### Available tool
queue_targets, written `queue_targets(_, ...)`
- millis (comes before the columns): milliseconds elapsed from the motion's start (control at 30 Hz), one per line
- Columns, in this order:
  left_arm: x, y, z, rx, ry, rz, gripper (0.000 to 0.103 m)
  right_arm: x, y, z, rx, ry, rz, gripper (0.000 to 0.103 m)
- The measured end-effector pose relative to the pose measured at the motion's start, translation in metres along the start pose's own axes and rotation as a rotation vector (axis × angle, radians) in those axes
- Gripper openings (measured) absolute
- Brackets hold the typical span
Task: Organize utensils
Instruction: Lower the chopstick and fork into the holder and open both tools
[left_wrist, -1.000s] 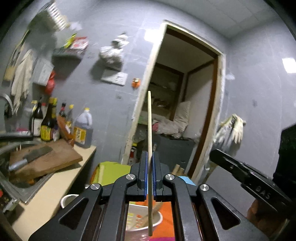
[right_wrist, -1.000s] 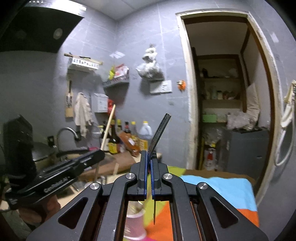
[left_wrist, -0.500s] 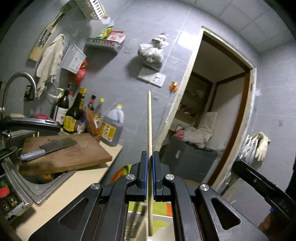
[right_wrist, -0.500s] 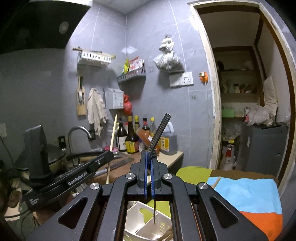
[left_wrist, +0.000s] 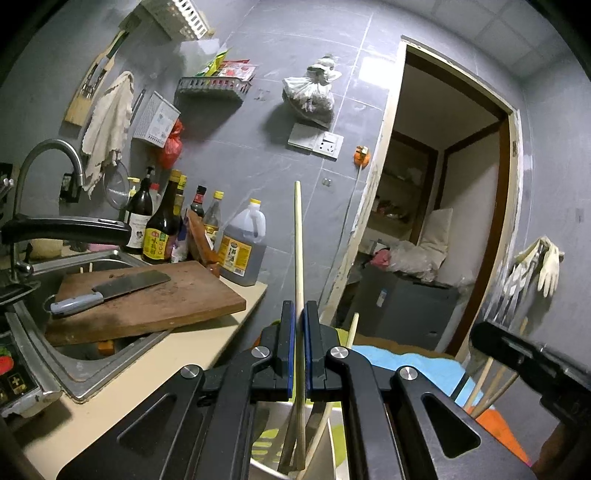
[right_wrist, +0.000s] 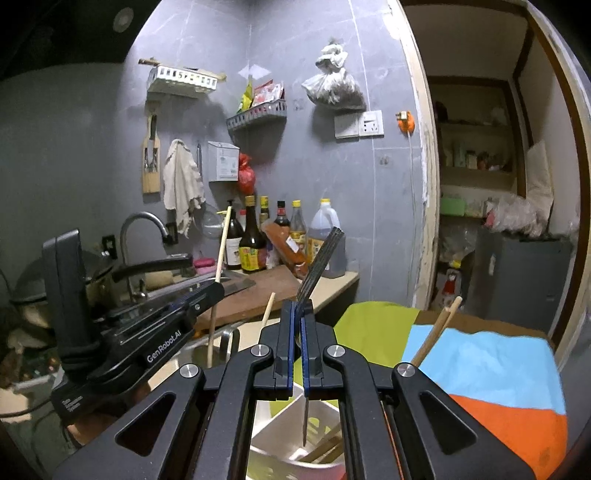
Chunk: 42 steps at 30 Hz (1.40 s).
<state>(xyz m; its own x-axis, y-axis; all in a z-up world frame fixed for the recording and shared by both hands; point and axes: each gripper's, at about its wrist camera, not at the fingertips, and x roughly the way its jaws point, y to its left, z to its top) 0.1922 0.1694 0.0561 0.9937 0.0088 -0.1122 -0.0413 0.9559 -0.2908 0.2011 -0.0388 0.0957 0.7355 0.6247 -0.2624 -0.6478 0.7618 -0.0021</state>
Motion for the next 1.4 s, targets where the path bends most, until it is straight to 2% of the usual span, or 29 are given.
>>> queue_targets(233,0.0,-0.008,-0.016,0.05,0.014,0.014,0.002,-0.002,0.005,-0.002,-0.031,-0.008,-0.015,0.002)
queue_targets(633,-0.006,-0.008,-0.021,0.038,0.059,-0.035,0.003,0.0,0.009,-0.009,-0.048,0.034,-0.027,0.004)
queue_targets(900,-0.014,-0.01,-0.019,0.034,0.046,-0.041,0.005,-0.003,0.011,-0.008,-0.06,0.025,-0.035,0.008)
queue_targets(1033,-0.022,-0.012,-0.014,0.032,0.028,-0.049,0.012,-0.01,0.012,-0.002,-0.073,-0.011,-0.044,0.009)
queue_targets(1133,-0.028,-0.016,-0.009,0.038,0.016,-0.055,0.018,-0.02,0.011,0.006,-0.079,-0.053,-0.044,0.021)
queue_targets(1300,-0.038,-0.028,0.001,0.051,0.005,-0.061,0.028,-0.038,0.004,0.014,-0.082,-0.115,-0.081,0.024)
queue_targets(1400,-0.045,-0.038,0.008,0.066,-0.007,-0.056,0.036,-0.05,-0.004,0.015,-0.074,-0.147,-0.119,0.034)
